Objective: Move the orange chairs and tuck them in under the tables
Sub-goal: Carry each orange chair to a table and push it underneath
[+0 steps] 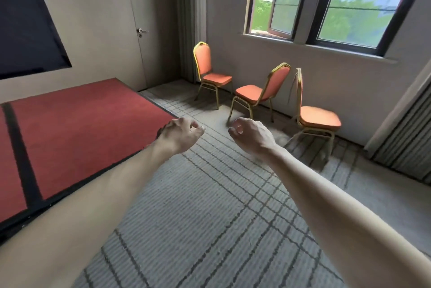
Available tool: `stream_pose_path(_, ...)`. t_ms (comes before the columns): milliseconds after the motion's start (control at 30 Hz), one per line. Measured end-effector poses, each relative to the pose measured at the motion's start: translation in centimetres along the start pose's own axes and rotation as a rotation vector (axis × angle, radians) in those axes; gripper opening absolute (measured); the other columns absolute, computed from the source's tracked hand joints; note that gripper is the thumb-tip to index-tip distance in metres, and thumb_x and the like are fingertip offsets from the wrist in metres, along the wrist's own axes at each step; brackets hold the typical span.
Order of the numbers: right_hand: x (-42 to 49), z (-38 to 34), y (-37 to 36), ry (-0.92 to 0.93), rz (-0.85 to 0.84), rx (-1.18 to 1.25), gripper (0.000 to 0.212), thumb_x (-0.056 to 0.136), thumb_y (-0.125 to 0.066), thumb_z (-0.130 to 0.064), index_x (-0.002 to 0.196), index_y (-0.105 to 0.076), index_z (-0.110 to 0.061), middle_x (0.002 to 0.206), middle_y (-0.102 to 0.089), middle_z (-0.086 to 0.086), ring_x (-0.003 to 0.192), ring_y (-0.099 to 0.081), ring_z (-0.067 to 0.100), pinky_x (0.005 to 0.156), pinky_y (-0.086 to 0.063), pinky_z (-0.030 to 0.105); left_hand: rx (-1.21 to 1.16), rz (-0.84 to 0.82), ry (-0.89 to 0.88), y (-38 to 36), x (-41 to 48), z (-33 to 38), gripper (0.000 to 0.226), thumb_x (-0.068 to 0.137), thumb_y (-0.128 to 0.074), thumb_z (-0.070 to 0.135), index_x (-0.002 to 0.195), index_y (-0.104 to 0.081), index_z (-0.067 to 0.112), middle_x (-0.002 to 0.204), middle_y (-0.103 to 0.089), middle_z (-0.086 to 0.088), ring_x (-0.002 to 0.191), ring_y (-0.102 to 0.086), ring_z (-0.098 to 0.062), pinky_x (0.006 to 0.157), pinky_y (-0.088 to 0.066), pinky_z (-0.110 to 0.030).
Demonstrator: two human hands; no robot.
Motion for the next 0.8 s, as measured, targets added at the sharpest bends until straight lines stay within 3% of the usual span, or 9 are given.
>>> stream_pose_path(133, 12.2, 1.6, -0.5, 0.016, -0.024, -0.008, 0.036, 0.095, -0.048, -0.048, 0.122, -0.063, -0.030, 0.118, -0.069, -0.007, 0.115, -0.059, 0.020, 0.084, -0.044, 0.030, 0.009, 0.004, 0.023, 0.2, 11.2, -0.6, 0.048, 0.094, -0.044, 0.061, 0.127, -0.061, 0.029, 0.117, -0.070, -0.007, 0.113, -0.062, -0.027, 0.094, -0.048, -0.038)
stream_pose_path(267, 21.6, 2.9, -1.0, 0.023, -0.045, 0.004, 0.034, 0.095, -0.050, -0.047, 0.120, -0.064, -0.029, 0.119, -0.070, -0.007, 0.114, -0.060, 0.020, 0.087, -0.048, 0.032, -0.008, 0.007, 0.055, 0.2, 20.6, -2.1, 0.048, 0.094, -0.045, 0.061, 0.126, -0.062, 0.029, 0.130, -0.065, -0.006, 0.119, -0.060, -0.028, 0.098, -0.046, -0.038)
stream_pose_path(433, 33.7, 5.0, -4.1, 0.060, -0.043, 0.014, 0.034, 0.094, -0.050, -0.045, 0.122, -0.064, -0.030, 0.118, -0.070, -0.008, 0.114, -0.061, 0.018, 0.093, -0.050, 0.035, -0.150, -0.001, 0.120, -2.1, 34.3, -5.3, 0.044, 0.095, -0.049, 0.055, 0.123, -0.064, 0.025, 0.129, -0.065, -0.003, 0.118, -0.059, -0.026, 0.092, -0.043, -0.032)
stream_pose_path(567, 46.5, 7.3, -7.3, 0.093, -0.074, -0.138, 0.038, 0.094, -0.050, -0.046, 0.128, -0.060, -0.030, 0.123, -0.068, -0.008, 0.117, -0.060, 0.020, 0.088, -0.048, 0.032, -0.211, -0.021, 0.139, -5.1, 47.3, -8.3, 0.043, 0.094, -0.049, 0.056, 0.121, -0.063, 0.025, 0.124, -0.067, 0.000, 0.112, -0.061, -0.024, 0.094, -0.048, -0.036)
stream_pose_path(667, 55.4, 8.3, -7.7, 0.114, -0.088, -0.223, 0.031, 0.094, -0.050, -0.044, 0.118, -0.061, -0.027, 0.110, -0.068, -0.004, 0.107, -0.061, 0.022, 0.074, -0.040, 0.030, -0.254, -0.039, 0.127, -5.7, 56.4, -9.5, 0.044, 0.095, -0.048, 0.055, 0.123, -0.062, 0.023, 0.123, -0.067, -0.002, 0.110, -0.062, -0.024, 0.094, -0.049, -0.035)
stream_pose_path(800, 67.6, 9.5, -7.8, 0.116, -0.093, -0.318, 0.029, 0.095, -0.048, -0.042, 0.115, -0.060, -0.024, 0.108, -0.066, 0.000, 0.106, -0.061, 0.025, 0.070, -0.033, 0.029, -0.279, -0.069, 0.146, -5.6, 68.7, -10.5, 0.043, 0.094, -0.049, 0.055, 0.121, -0.061, 0.025, 0.126, -0.066, 0.001, 0.110, -0.062, -0.022, 0.094, -0.049, -0.037)
Point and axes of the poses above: each hand's wrist, its own x-axis towards the middle knuckle, its own y-axis out of the back of the hand, z = x × y, the point moved 1 cm from there along x, towards the middle knuckle
